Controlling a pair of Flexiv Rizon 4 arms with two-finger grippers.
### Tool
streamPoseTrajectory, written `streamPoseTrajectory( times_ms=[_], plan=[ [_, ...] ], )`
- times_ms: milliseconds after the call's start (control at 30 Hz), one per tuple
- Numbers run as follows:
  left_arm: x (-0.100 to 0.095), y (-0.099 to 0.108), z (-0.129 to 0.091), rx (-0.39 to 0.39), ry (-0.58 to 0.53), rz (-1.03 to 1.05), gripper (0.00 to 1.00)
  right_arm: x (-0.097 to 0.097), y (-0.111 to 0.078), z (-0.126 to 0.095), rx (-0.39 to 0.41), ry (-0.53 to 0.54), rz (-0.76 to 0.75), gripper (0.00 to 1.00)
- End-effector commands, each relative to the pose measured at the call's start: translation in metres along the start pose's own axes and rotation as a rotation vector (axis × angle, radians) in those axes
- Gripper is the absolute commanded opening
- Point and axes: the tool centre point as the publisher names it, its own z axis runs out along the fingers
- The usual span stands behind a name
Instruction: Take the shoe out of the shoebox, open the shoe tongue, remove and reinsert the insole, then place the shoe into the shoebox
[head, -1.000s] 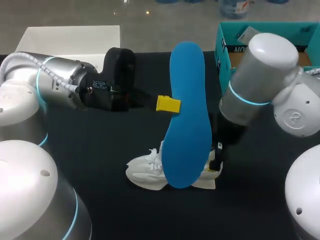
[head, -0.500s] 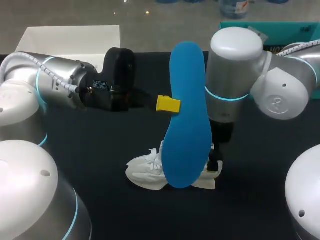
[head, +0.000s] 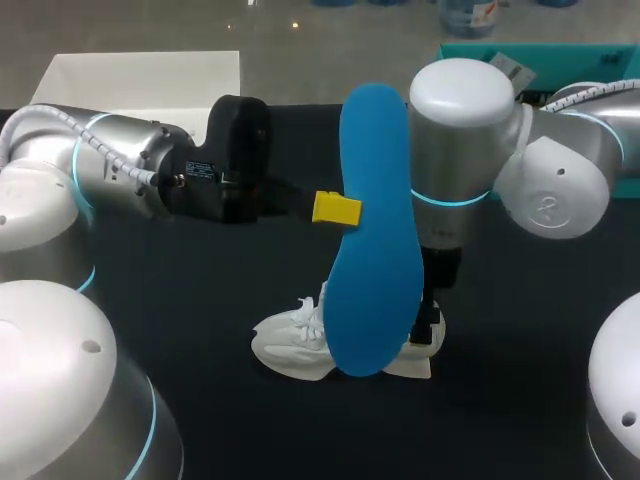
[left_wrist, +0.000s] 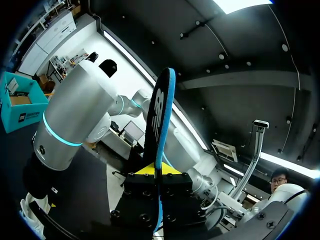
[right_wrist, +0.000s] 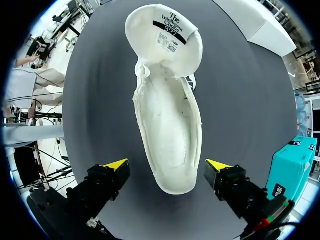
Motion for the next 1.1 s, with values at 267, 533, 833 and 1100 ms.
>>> streamPoseTrajectory(
  times_ms=[267, 533, 833, 1100],
  plan=[
    [-0.001, 0.001, 0.001, 0.003, 0.001, 0.001, 0.0, 0.001, 0.0, 0.001, 0.001, -0.002, 0.0, 1.0],
    [-0.001, 0.001, 0.001, 0.003, 0.001, 0.001, 0.0, 0.001, 0.0, 0.001, 0.001, -0.002, 0.0, 1.0],
    [-0.001, 0.001, 0.001, 0.003, 0.001, 0.001, 0.0, -0.019, 0.017, 0.003, -0.028, -0.027, -0.015, 1.0],
    [-0.001, 0.001, 0.001, 0.003, 0.001, 0.001, 0.0, -0.046, 0.048, 0.017, -0.025, -0.043, -0.073, 1.0]
  ],
)
